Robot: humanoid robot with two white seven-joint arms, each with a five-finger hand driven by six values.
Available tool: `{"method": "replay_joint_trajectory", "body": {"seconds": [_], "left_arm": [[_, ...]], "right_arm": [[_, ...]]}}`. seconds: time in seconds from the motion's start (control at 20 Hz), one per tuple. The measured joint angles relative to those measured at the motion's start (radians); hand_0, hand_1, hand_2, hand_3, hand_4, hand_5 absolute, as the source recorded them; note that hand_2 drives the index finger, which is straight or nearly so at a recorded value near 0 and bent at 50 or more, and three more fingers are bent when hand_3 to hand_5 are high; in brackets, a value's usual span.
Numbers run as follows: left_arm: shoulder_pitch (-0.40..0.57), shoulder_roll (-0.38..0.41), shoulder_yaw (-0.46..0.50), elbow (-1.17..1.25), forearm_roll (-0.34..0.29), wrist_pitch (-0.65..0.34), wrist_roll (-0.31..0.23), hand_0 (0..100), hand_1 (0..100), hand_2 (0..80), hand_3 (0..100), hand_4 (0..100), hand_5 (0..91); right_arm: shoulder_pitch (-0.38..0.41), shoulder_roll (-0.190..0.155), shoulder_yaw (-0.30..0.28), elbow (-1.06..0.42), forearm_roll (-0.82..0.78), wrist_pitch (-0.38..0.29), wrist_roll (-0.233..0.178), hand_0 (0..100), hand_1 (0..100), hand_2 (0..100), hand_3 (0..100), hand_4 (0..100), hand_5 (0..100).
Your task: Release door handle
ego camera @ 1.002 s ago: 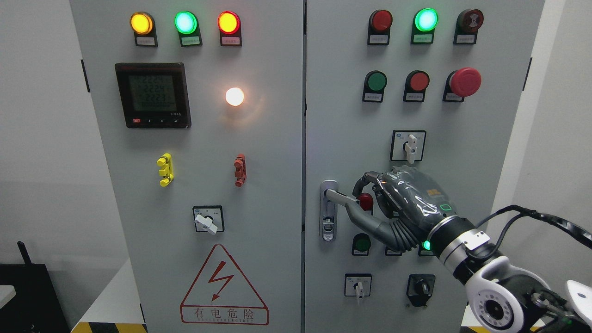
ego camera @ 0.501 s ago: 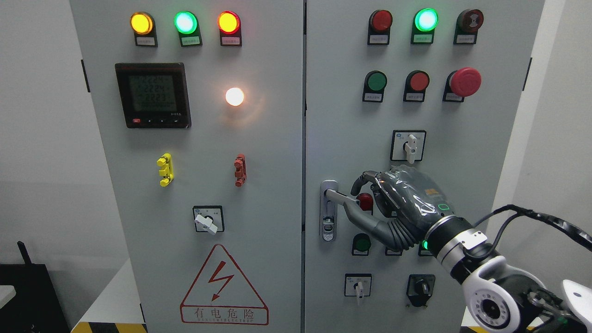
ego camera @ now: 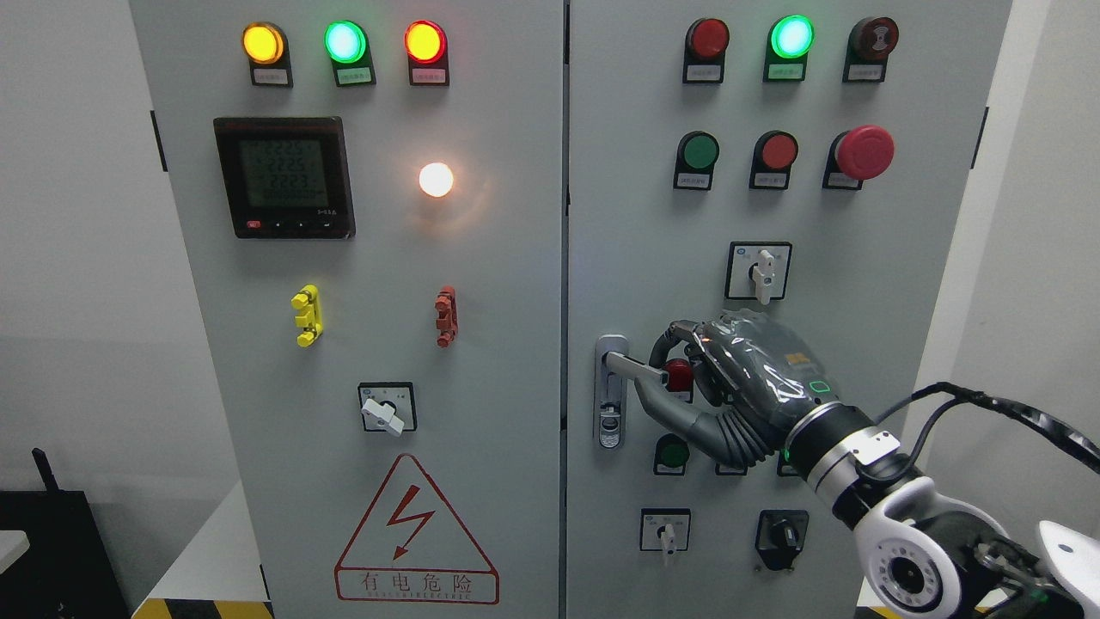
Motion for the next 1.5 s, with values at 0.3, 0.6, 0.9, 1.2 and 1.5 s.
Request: {"method": "replay_joint_trajectory", "body": {"seconds": [0.3, 0.6, 0.9, 1.2, 1.5], "left_arm": [[0.000, 0.000, 0.000, 0.000, 0.000, 0.000, 0.000, 12, 39, 0.0, 0, 0, 0.0], [0.000, 0.000, 0.000, 0.000, 0.000, 0.000, 0.000, 12, 39, 0.0, 0, 0, 0.0], [0.000, 0.000, 0.000, 0.000, 0.000, 0.000, 0.000, 12, 39, 0.0, 0, 0, 0.0], [0.000, 0.000, 0.000, 0.000, 0.000, 0.000, 0.000, 12, 39, 0.0, 0, 0, 0.0], [0.000, 0.000, 0.000, 0.000, 0.000, 0.000, 0.000, 12, 39, 0.0, 0, 0, 0.0]], "right_arm": [[0.001, 0.005, 0.000, 0.002, -0.001, 0.000, 0.000, 53, 21, 45, 100, 100, 100], [0.002, 0.009, 0.000, 0.005, -0.001, 0.000, 0.000, 53, 21, 45, 100, 100, 100], [0.003, 0.013, 0.000, 0.007, -0.004, 0.000, -0.001, 53, 22, 45, 100, 100, 100], [0.003, 0.015, 0.000, 0.010, -0.024, 0.000, -0.005, 53, 22, 45, 100, 100, 100], [0.004, 0.016, 0.000, 0.011, -0.032, 0.000, -0.005, 53, 22, 46, 100, 100, 100]]}}
